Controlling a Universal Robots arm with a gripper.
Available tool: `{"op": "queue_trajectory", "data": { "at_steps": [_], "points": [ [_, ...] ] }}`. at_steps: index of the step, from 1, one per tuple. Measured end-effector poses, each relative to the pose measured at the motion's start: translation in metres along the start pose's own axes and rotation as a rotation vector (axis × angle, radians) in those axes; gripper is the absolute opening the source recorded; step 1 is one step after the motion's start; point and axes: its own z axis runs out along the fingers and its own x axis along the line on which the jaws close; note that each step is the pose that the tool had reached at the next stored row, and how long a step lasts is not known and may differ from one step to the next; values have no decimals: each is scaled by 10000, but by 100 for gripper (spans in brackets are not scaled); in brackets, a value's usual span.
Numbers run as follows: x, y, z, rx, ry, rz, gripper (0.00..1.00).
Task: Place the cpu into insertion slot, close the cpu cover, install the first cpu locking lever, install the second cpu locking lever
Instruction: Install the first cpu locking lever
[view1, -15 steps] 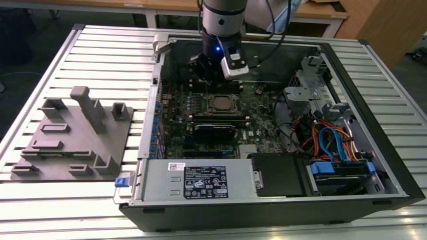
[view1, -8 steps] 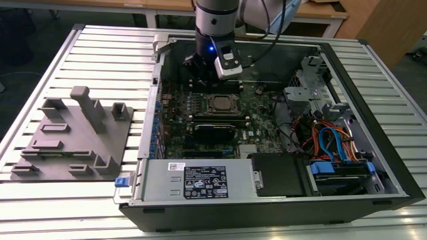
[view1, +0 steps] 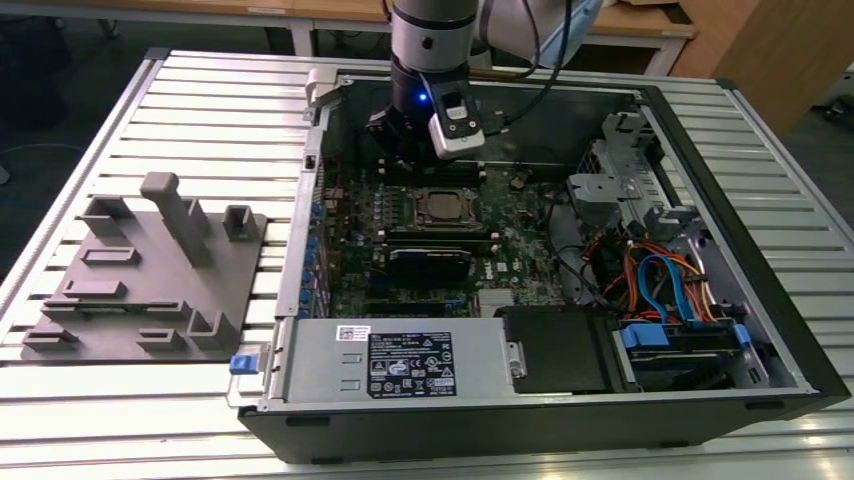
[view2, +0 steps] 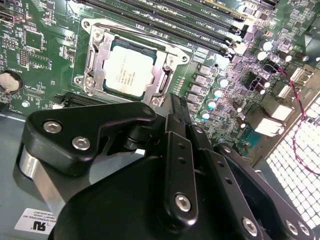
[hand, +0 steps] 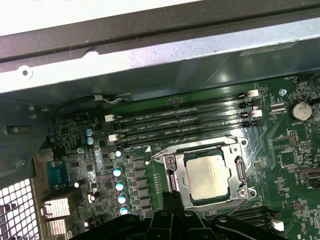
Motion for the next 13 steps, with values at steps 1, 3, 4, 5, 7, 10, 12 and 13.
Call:
{"op": "queue_trajectory", "data": {
  "at_steps": [1,3,4,5,7,10,12,13],
  "points": [
    [0,0,0,0,0,0,11],
    [2,-1,0,0,0,1,11],
    [10,-2,0,-1,0,-4,11],
    [17,-4,0,0,1,-43,11],
    [17,-3,1,3,7,-292,11],
    [53,-11,1,1,6,-388,11],
    [78,-15,1,1,2,-392,11],
    [96,-19,1,1,0,-395,11]
  ]
}}
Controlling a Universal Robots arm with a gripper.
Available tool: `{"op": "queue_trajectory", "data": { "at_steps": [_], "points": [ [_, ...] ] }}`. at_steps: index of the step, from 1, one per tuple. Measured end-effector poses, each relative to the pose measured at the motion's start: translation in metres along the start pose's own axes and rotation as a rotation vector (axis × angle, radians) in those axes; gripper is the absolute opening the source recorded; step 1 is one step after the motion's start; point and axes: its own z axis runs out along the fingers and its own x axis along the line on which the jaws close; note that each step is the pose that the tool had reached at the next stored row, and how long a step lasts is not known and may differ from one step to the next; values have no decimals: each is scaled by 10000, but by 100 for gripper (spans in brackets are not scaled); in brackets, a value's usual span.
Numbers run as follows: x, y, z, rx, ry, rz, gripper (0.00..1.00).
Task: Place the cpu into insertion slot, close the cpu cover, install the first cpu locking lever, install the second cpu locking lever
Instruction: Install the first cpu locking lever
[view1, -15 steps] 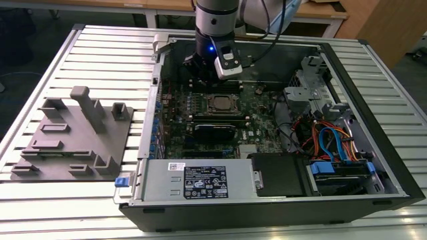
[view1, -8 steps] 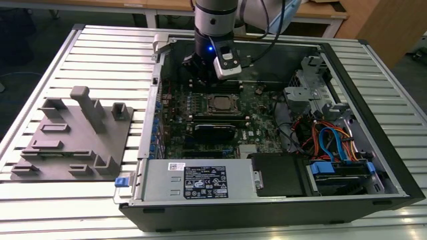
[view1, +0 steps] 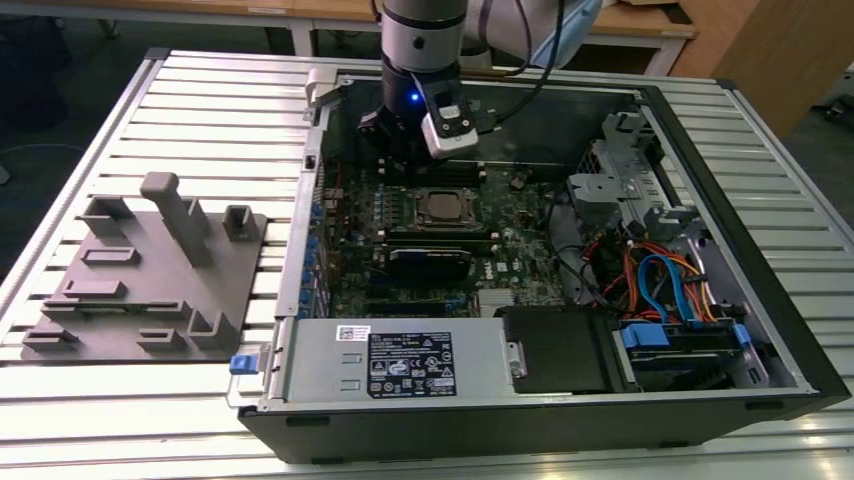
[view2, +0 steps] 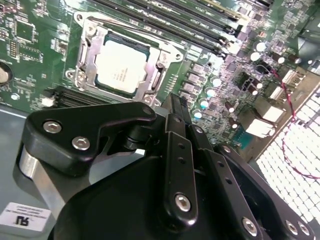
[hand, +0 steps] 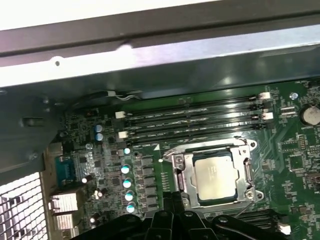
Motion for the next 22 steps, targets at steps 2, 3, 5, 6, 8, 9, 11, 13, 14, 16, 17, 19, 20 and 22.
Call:
{"op": "queue_trajectory", "data": {
  "at_steps": [2,3,5,6,8,9,11,13,14,16,17,19,20,22],
  "points": [
    [24,-3,1,-2,-1,-62,11],
    [26,-3,1,-1,2,-149,11],
    [31,-5,0,1,7,-329,11],
    [36,-6,0,-1,8,-378,11],
    [48,-8,1,-6,7,-406,11],
    [58,-9,0,-6,6,-406,11],
    [77,-12,1,-7,3,-407,11],
    [90,-13,1,-7,2,-407,11],
    [92,-14,1,-6,3,-407,11],
    [104,-16,1,-6,3,-407,11],
    [114,-17,1,-7,3,-406,11],
    [116,-18,1,-7,3,-407,11],
    [117,-18,1,-7,3,-406,11],
    [119,-18,1,-7,3,-407,11]
  ]
}}
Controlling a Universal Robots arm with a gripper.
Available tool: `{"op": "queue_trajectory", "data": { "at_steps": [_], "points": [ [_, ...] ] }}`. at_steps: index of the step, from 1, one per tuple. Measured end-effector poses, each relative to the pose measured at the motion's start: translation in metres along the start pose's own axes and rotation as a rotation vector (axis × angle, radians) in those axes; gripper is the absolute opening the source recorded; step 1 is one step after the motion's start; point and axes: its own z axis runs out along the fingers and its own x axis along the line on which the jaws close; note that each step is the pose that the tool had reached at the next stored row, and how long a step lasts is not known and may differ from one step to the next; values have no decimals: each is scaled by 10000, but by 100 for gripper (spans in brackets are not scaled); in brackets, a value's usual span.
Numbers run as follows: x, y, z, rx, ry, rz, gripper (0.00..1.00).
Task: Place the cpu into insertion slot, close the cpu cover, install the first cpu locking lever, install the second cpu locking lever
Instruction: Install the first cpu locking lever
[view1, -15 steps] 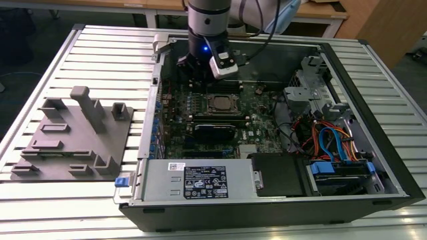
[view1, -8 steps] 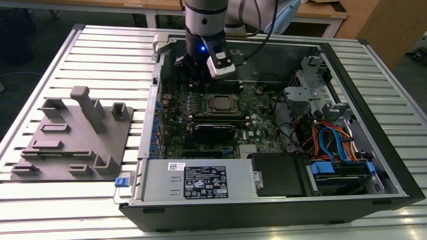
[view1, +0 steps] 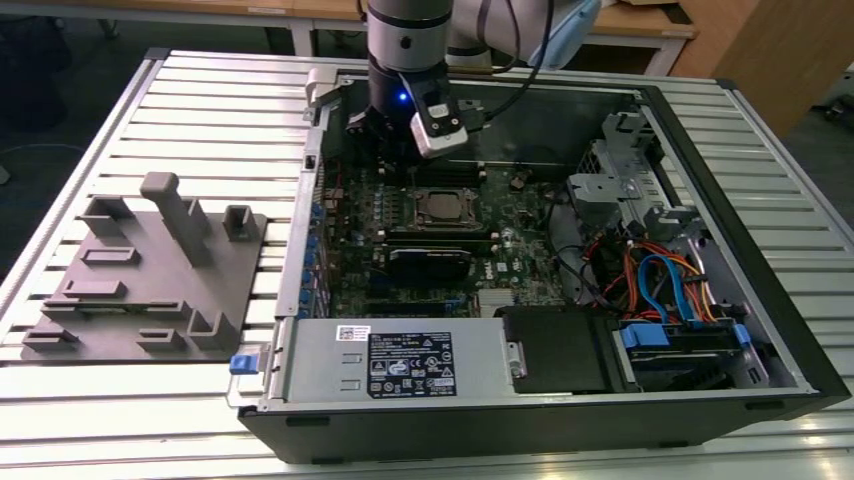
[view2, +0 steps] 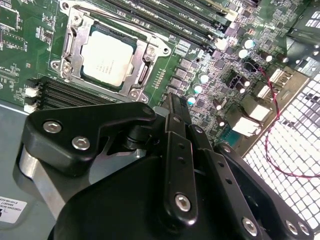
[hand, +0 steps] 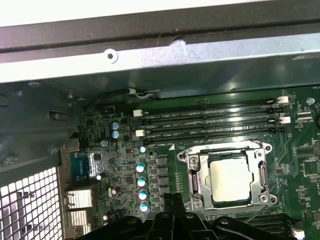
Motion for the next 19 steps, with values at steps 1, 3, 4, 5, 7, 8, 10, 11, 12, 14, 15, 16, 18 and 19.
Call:
{"op": "queue_trajectory", "data": {
  "at_steps": [1,3,4,5,7,8,10,11,12,14,15,16,18,19],
  "points": [
    [1,0,0,0,0,0,11],
    [2,0,0,0,0,-1,11],
    [3,3,0,0,0,1,11],
    [4,8,0,1,0,0,11],
    [9,28,0,1,0,-2,11],
    [13,43,1,0,-1,-1,11],
    [16,72,0,0,0,-9,11],
    [18,83,-3,1,0,-15,11],
    [19,91,-8,0,0,-19,11],
    [23,111,-17,0,0,-28,11],
    [26,124,-18,-1,0,-32,11],
    [30,141,-18,0,1,-37,11],
    [38,178,-17,1,-4,-49,11],
    [40,192,-17,-1,-14,-58,11]
  ]
}}
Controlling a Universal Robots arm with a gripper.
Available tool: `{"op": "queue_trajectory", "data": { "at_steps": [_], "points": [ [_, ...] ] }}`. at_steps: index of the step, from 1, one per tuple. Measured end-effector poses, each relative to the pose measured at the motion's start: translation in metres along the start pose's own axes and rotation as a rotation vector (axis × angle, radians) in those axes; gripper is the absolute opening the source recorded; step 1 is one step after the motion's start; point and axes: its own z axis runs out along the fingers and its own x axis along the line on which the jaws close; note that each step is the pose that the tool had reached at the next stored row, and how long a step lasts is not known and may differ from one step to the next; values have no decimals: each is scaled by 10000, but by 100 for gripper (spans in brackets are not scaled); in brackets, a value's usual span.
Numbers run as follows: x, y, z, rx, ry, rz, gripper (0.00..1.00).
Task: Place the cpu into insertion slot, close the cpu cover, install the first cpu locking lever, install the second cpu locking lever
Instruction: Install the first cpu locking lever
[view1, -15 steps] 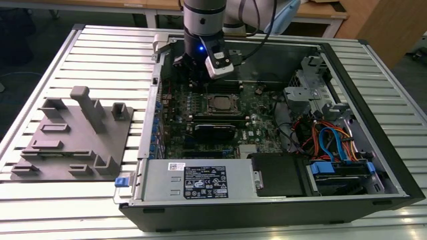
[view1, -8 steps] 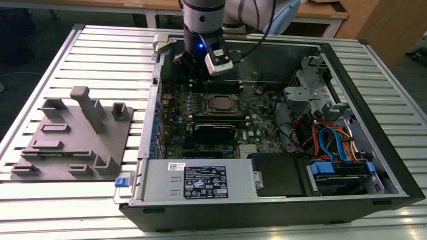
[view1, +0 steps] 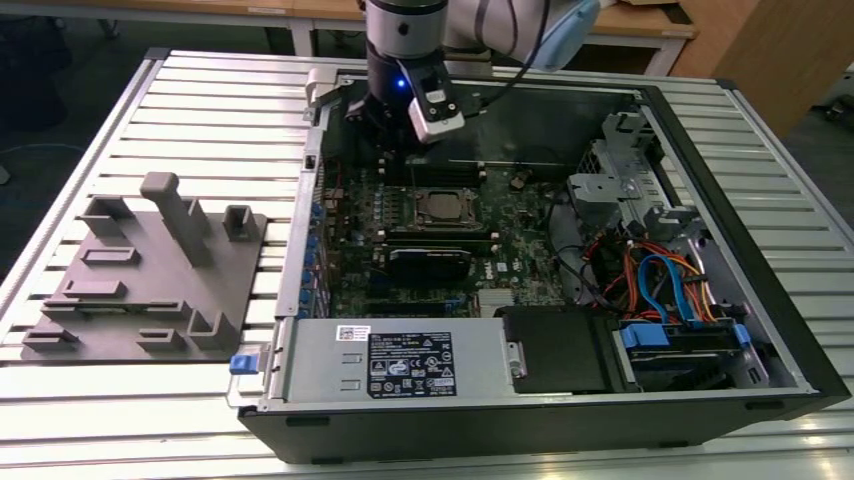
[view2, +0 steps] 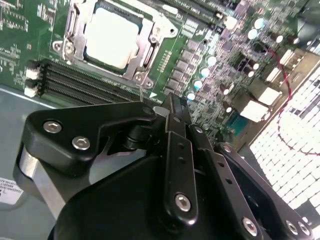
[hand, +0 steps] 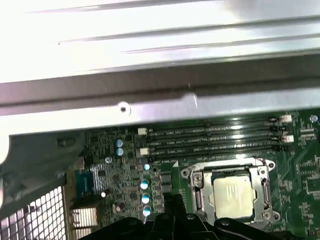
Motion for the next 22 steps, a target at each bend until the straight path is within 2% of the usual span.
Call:
{"op": "queue_trajectory", "data": {
  "at_steps": [3,5,12,19,22],
  "points": [
    [3,28,1,-9,-83,-13,11],
    [6,45,2,-13,-117,-15,11],
    [18,123,-6,-13,-126,-20,11],
    [8,131,-12,-22,-127,-58,11],
    [2,132,-11,-41,-122,-244,11]
  ]
}}
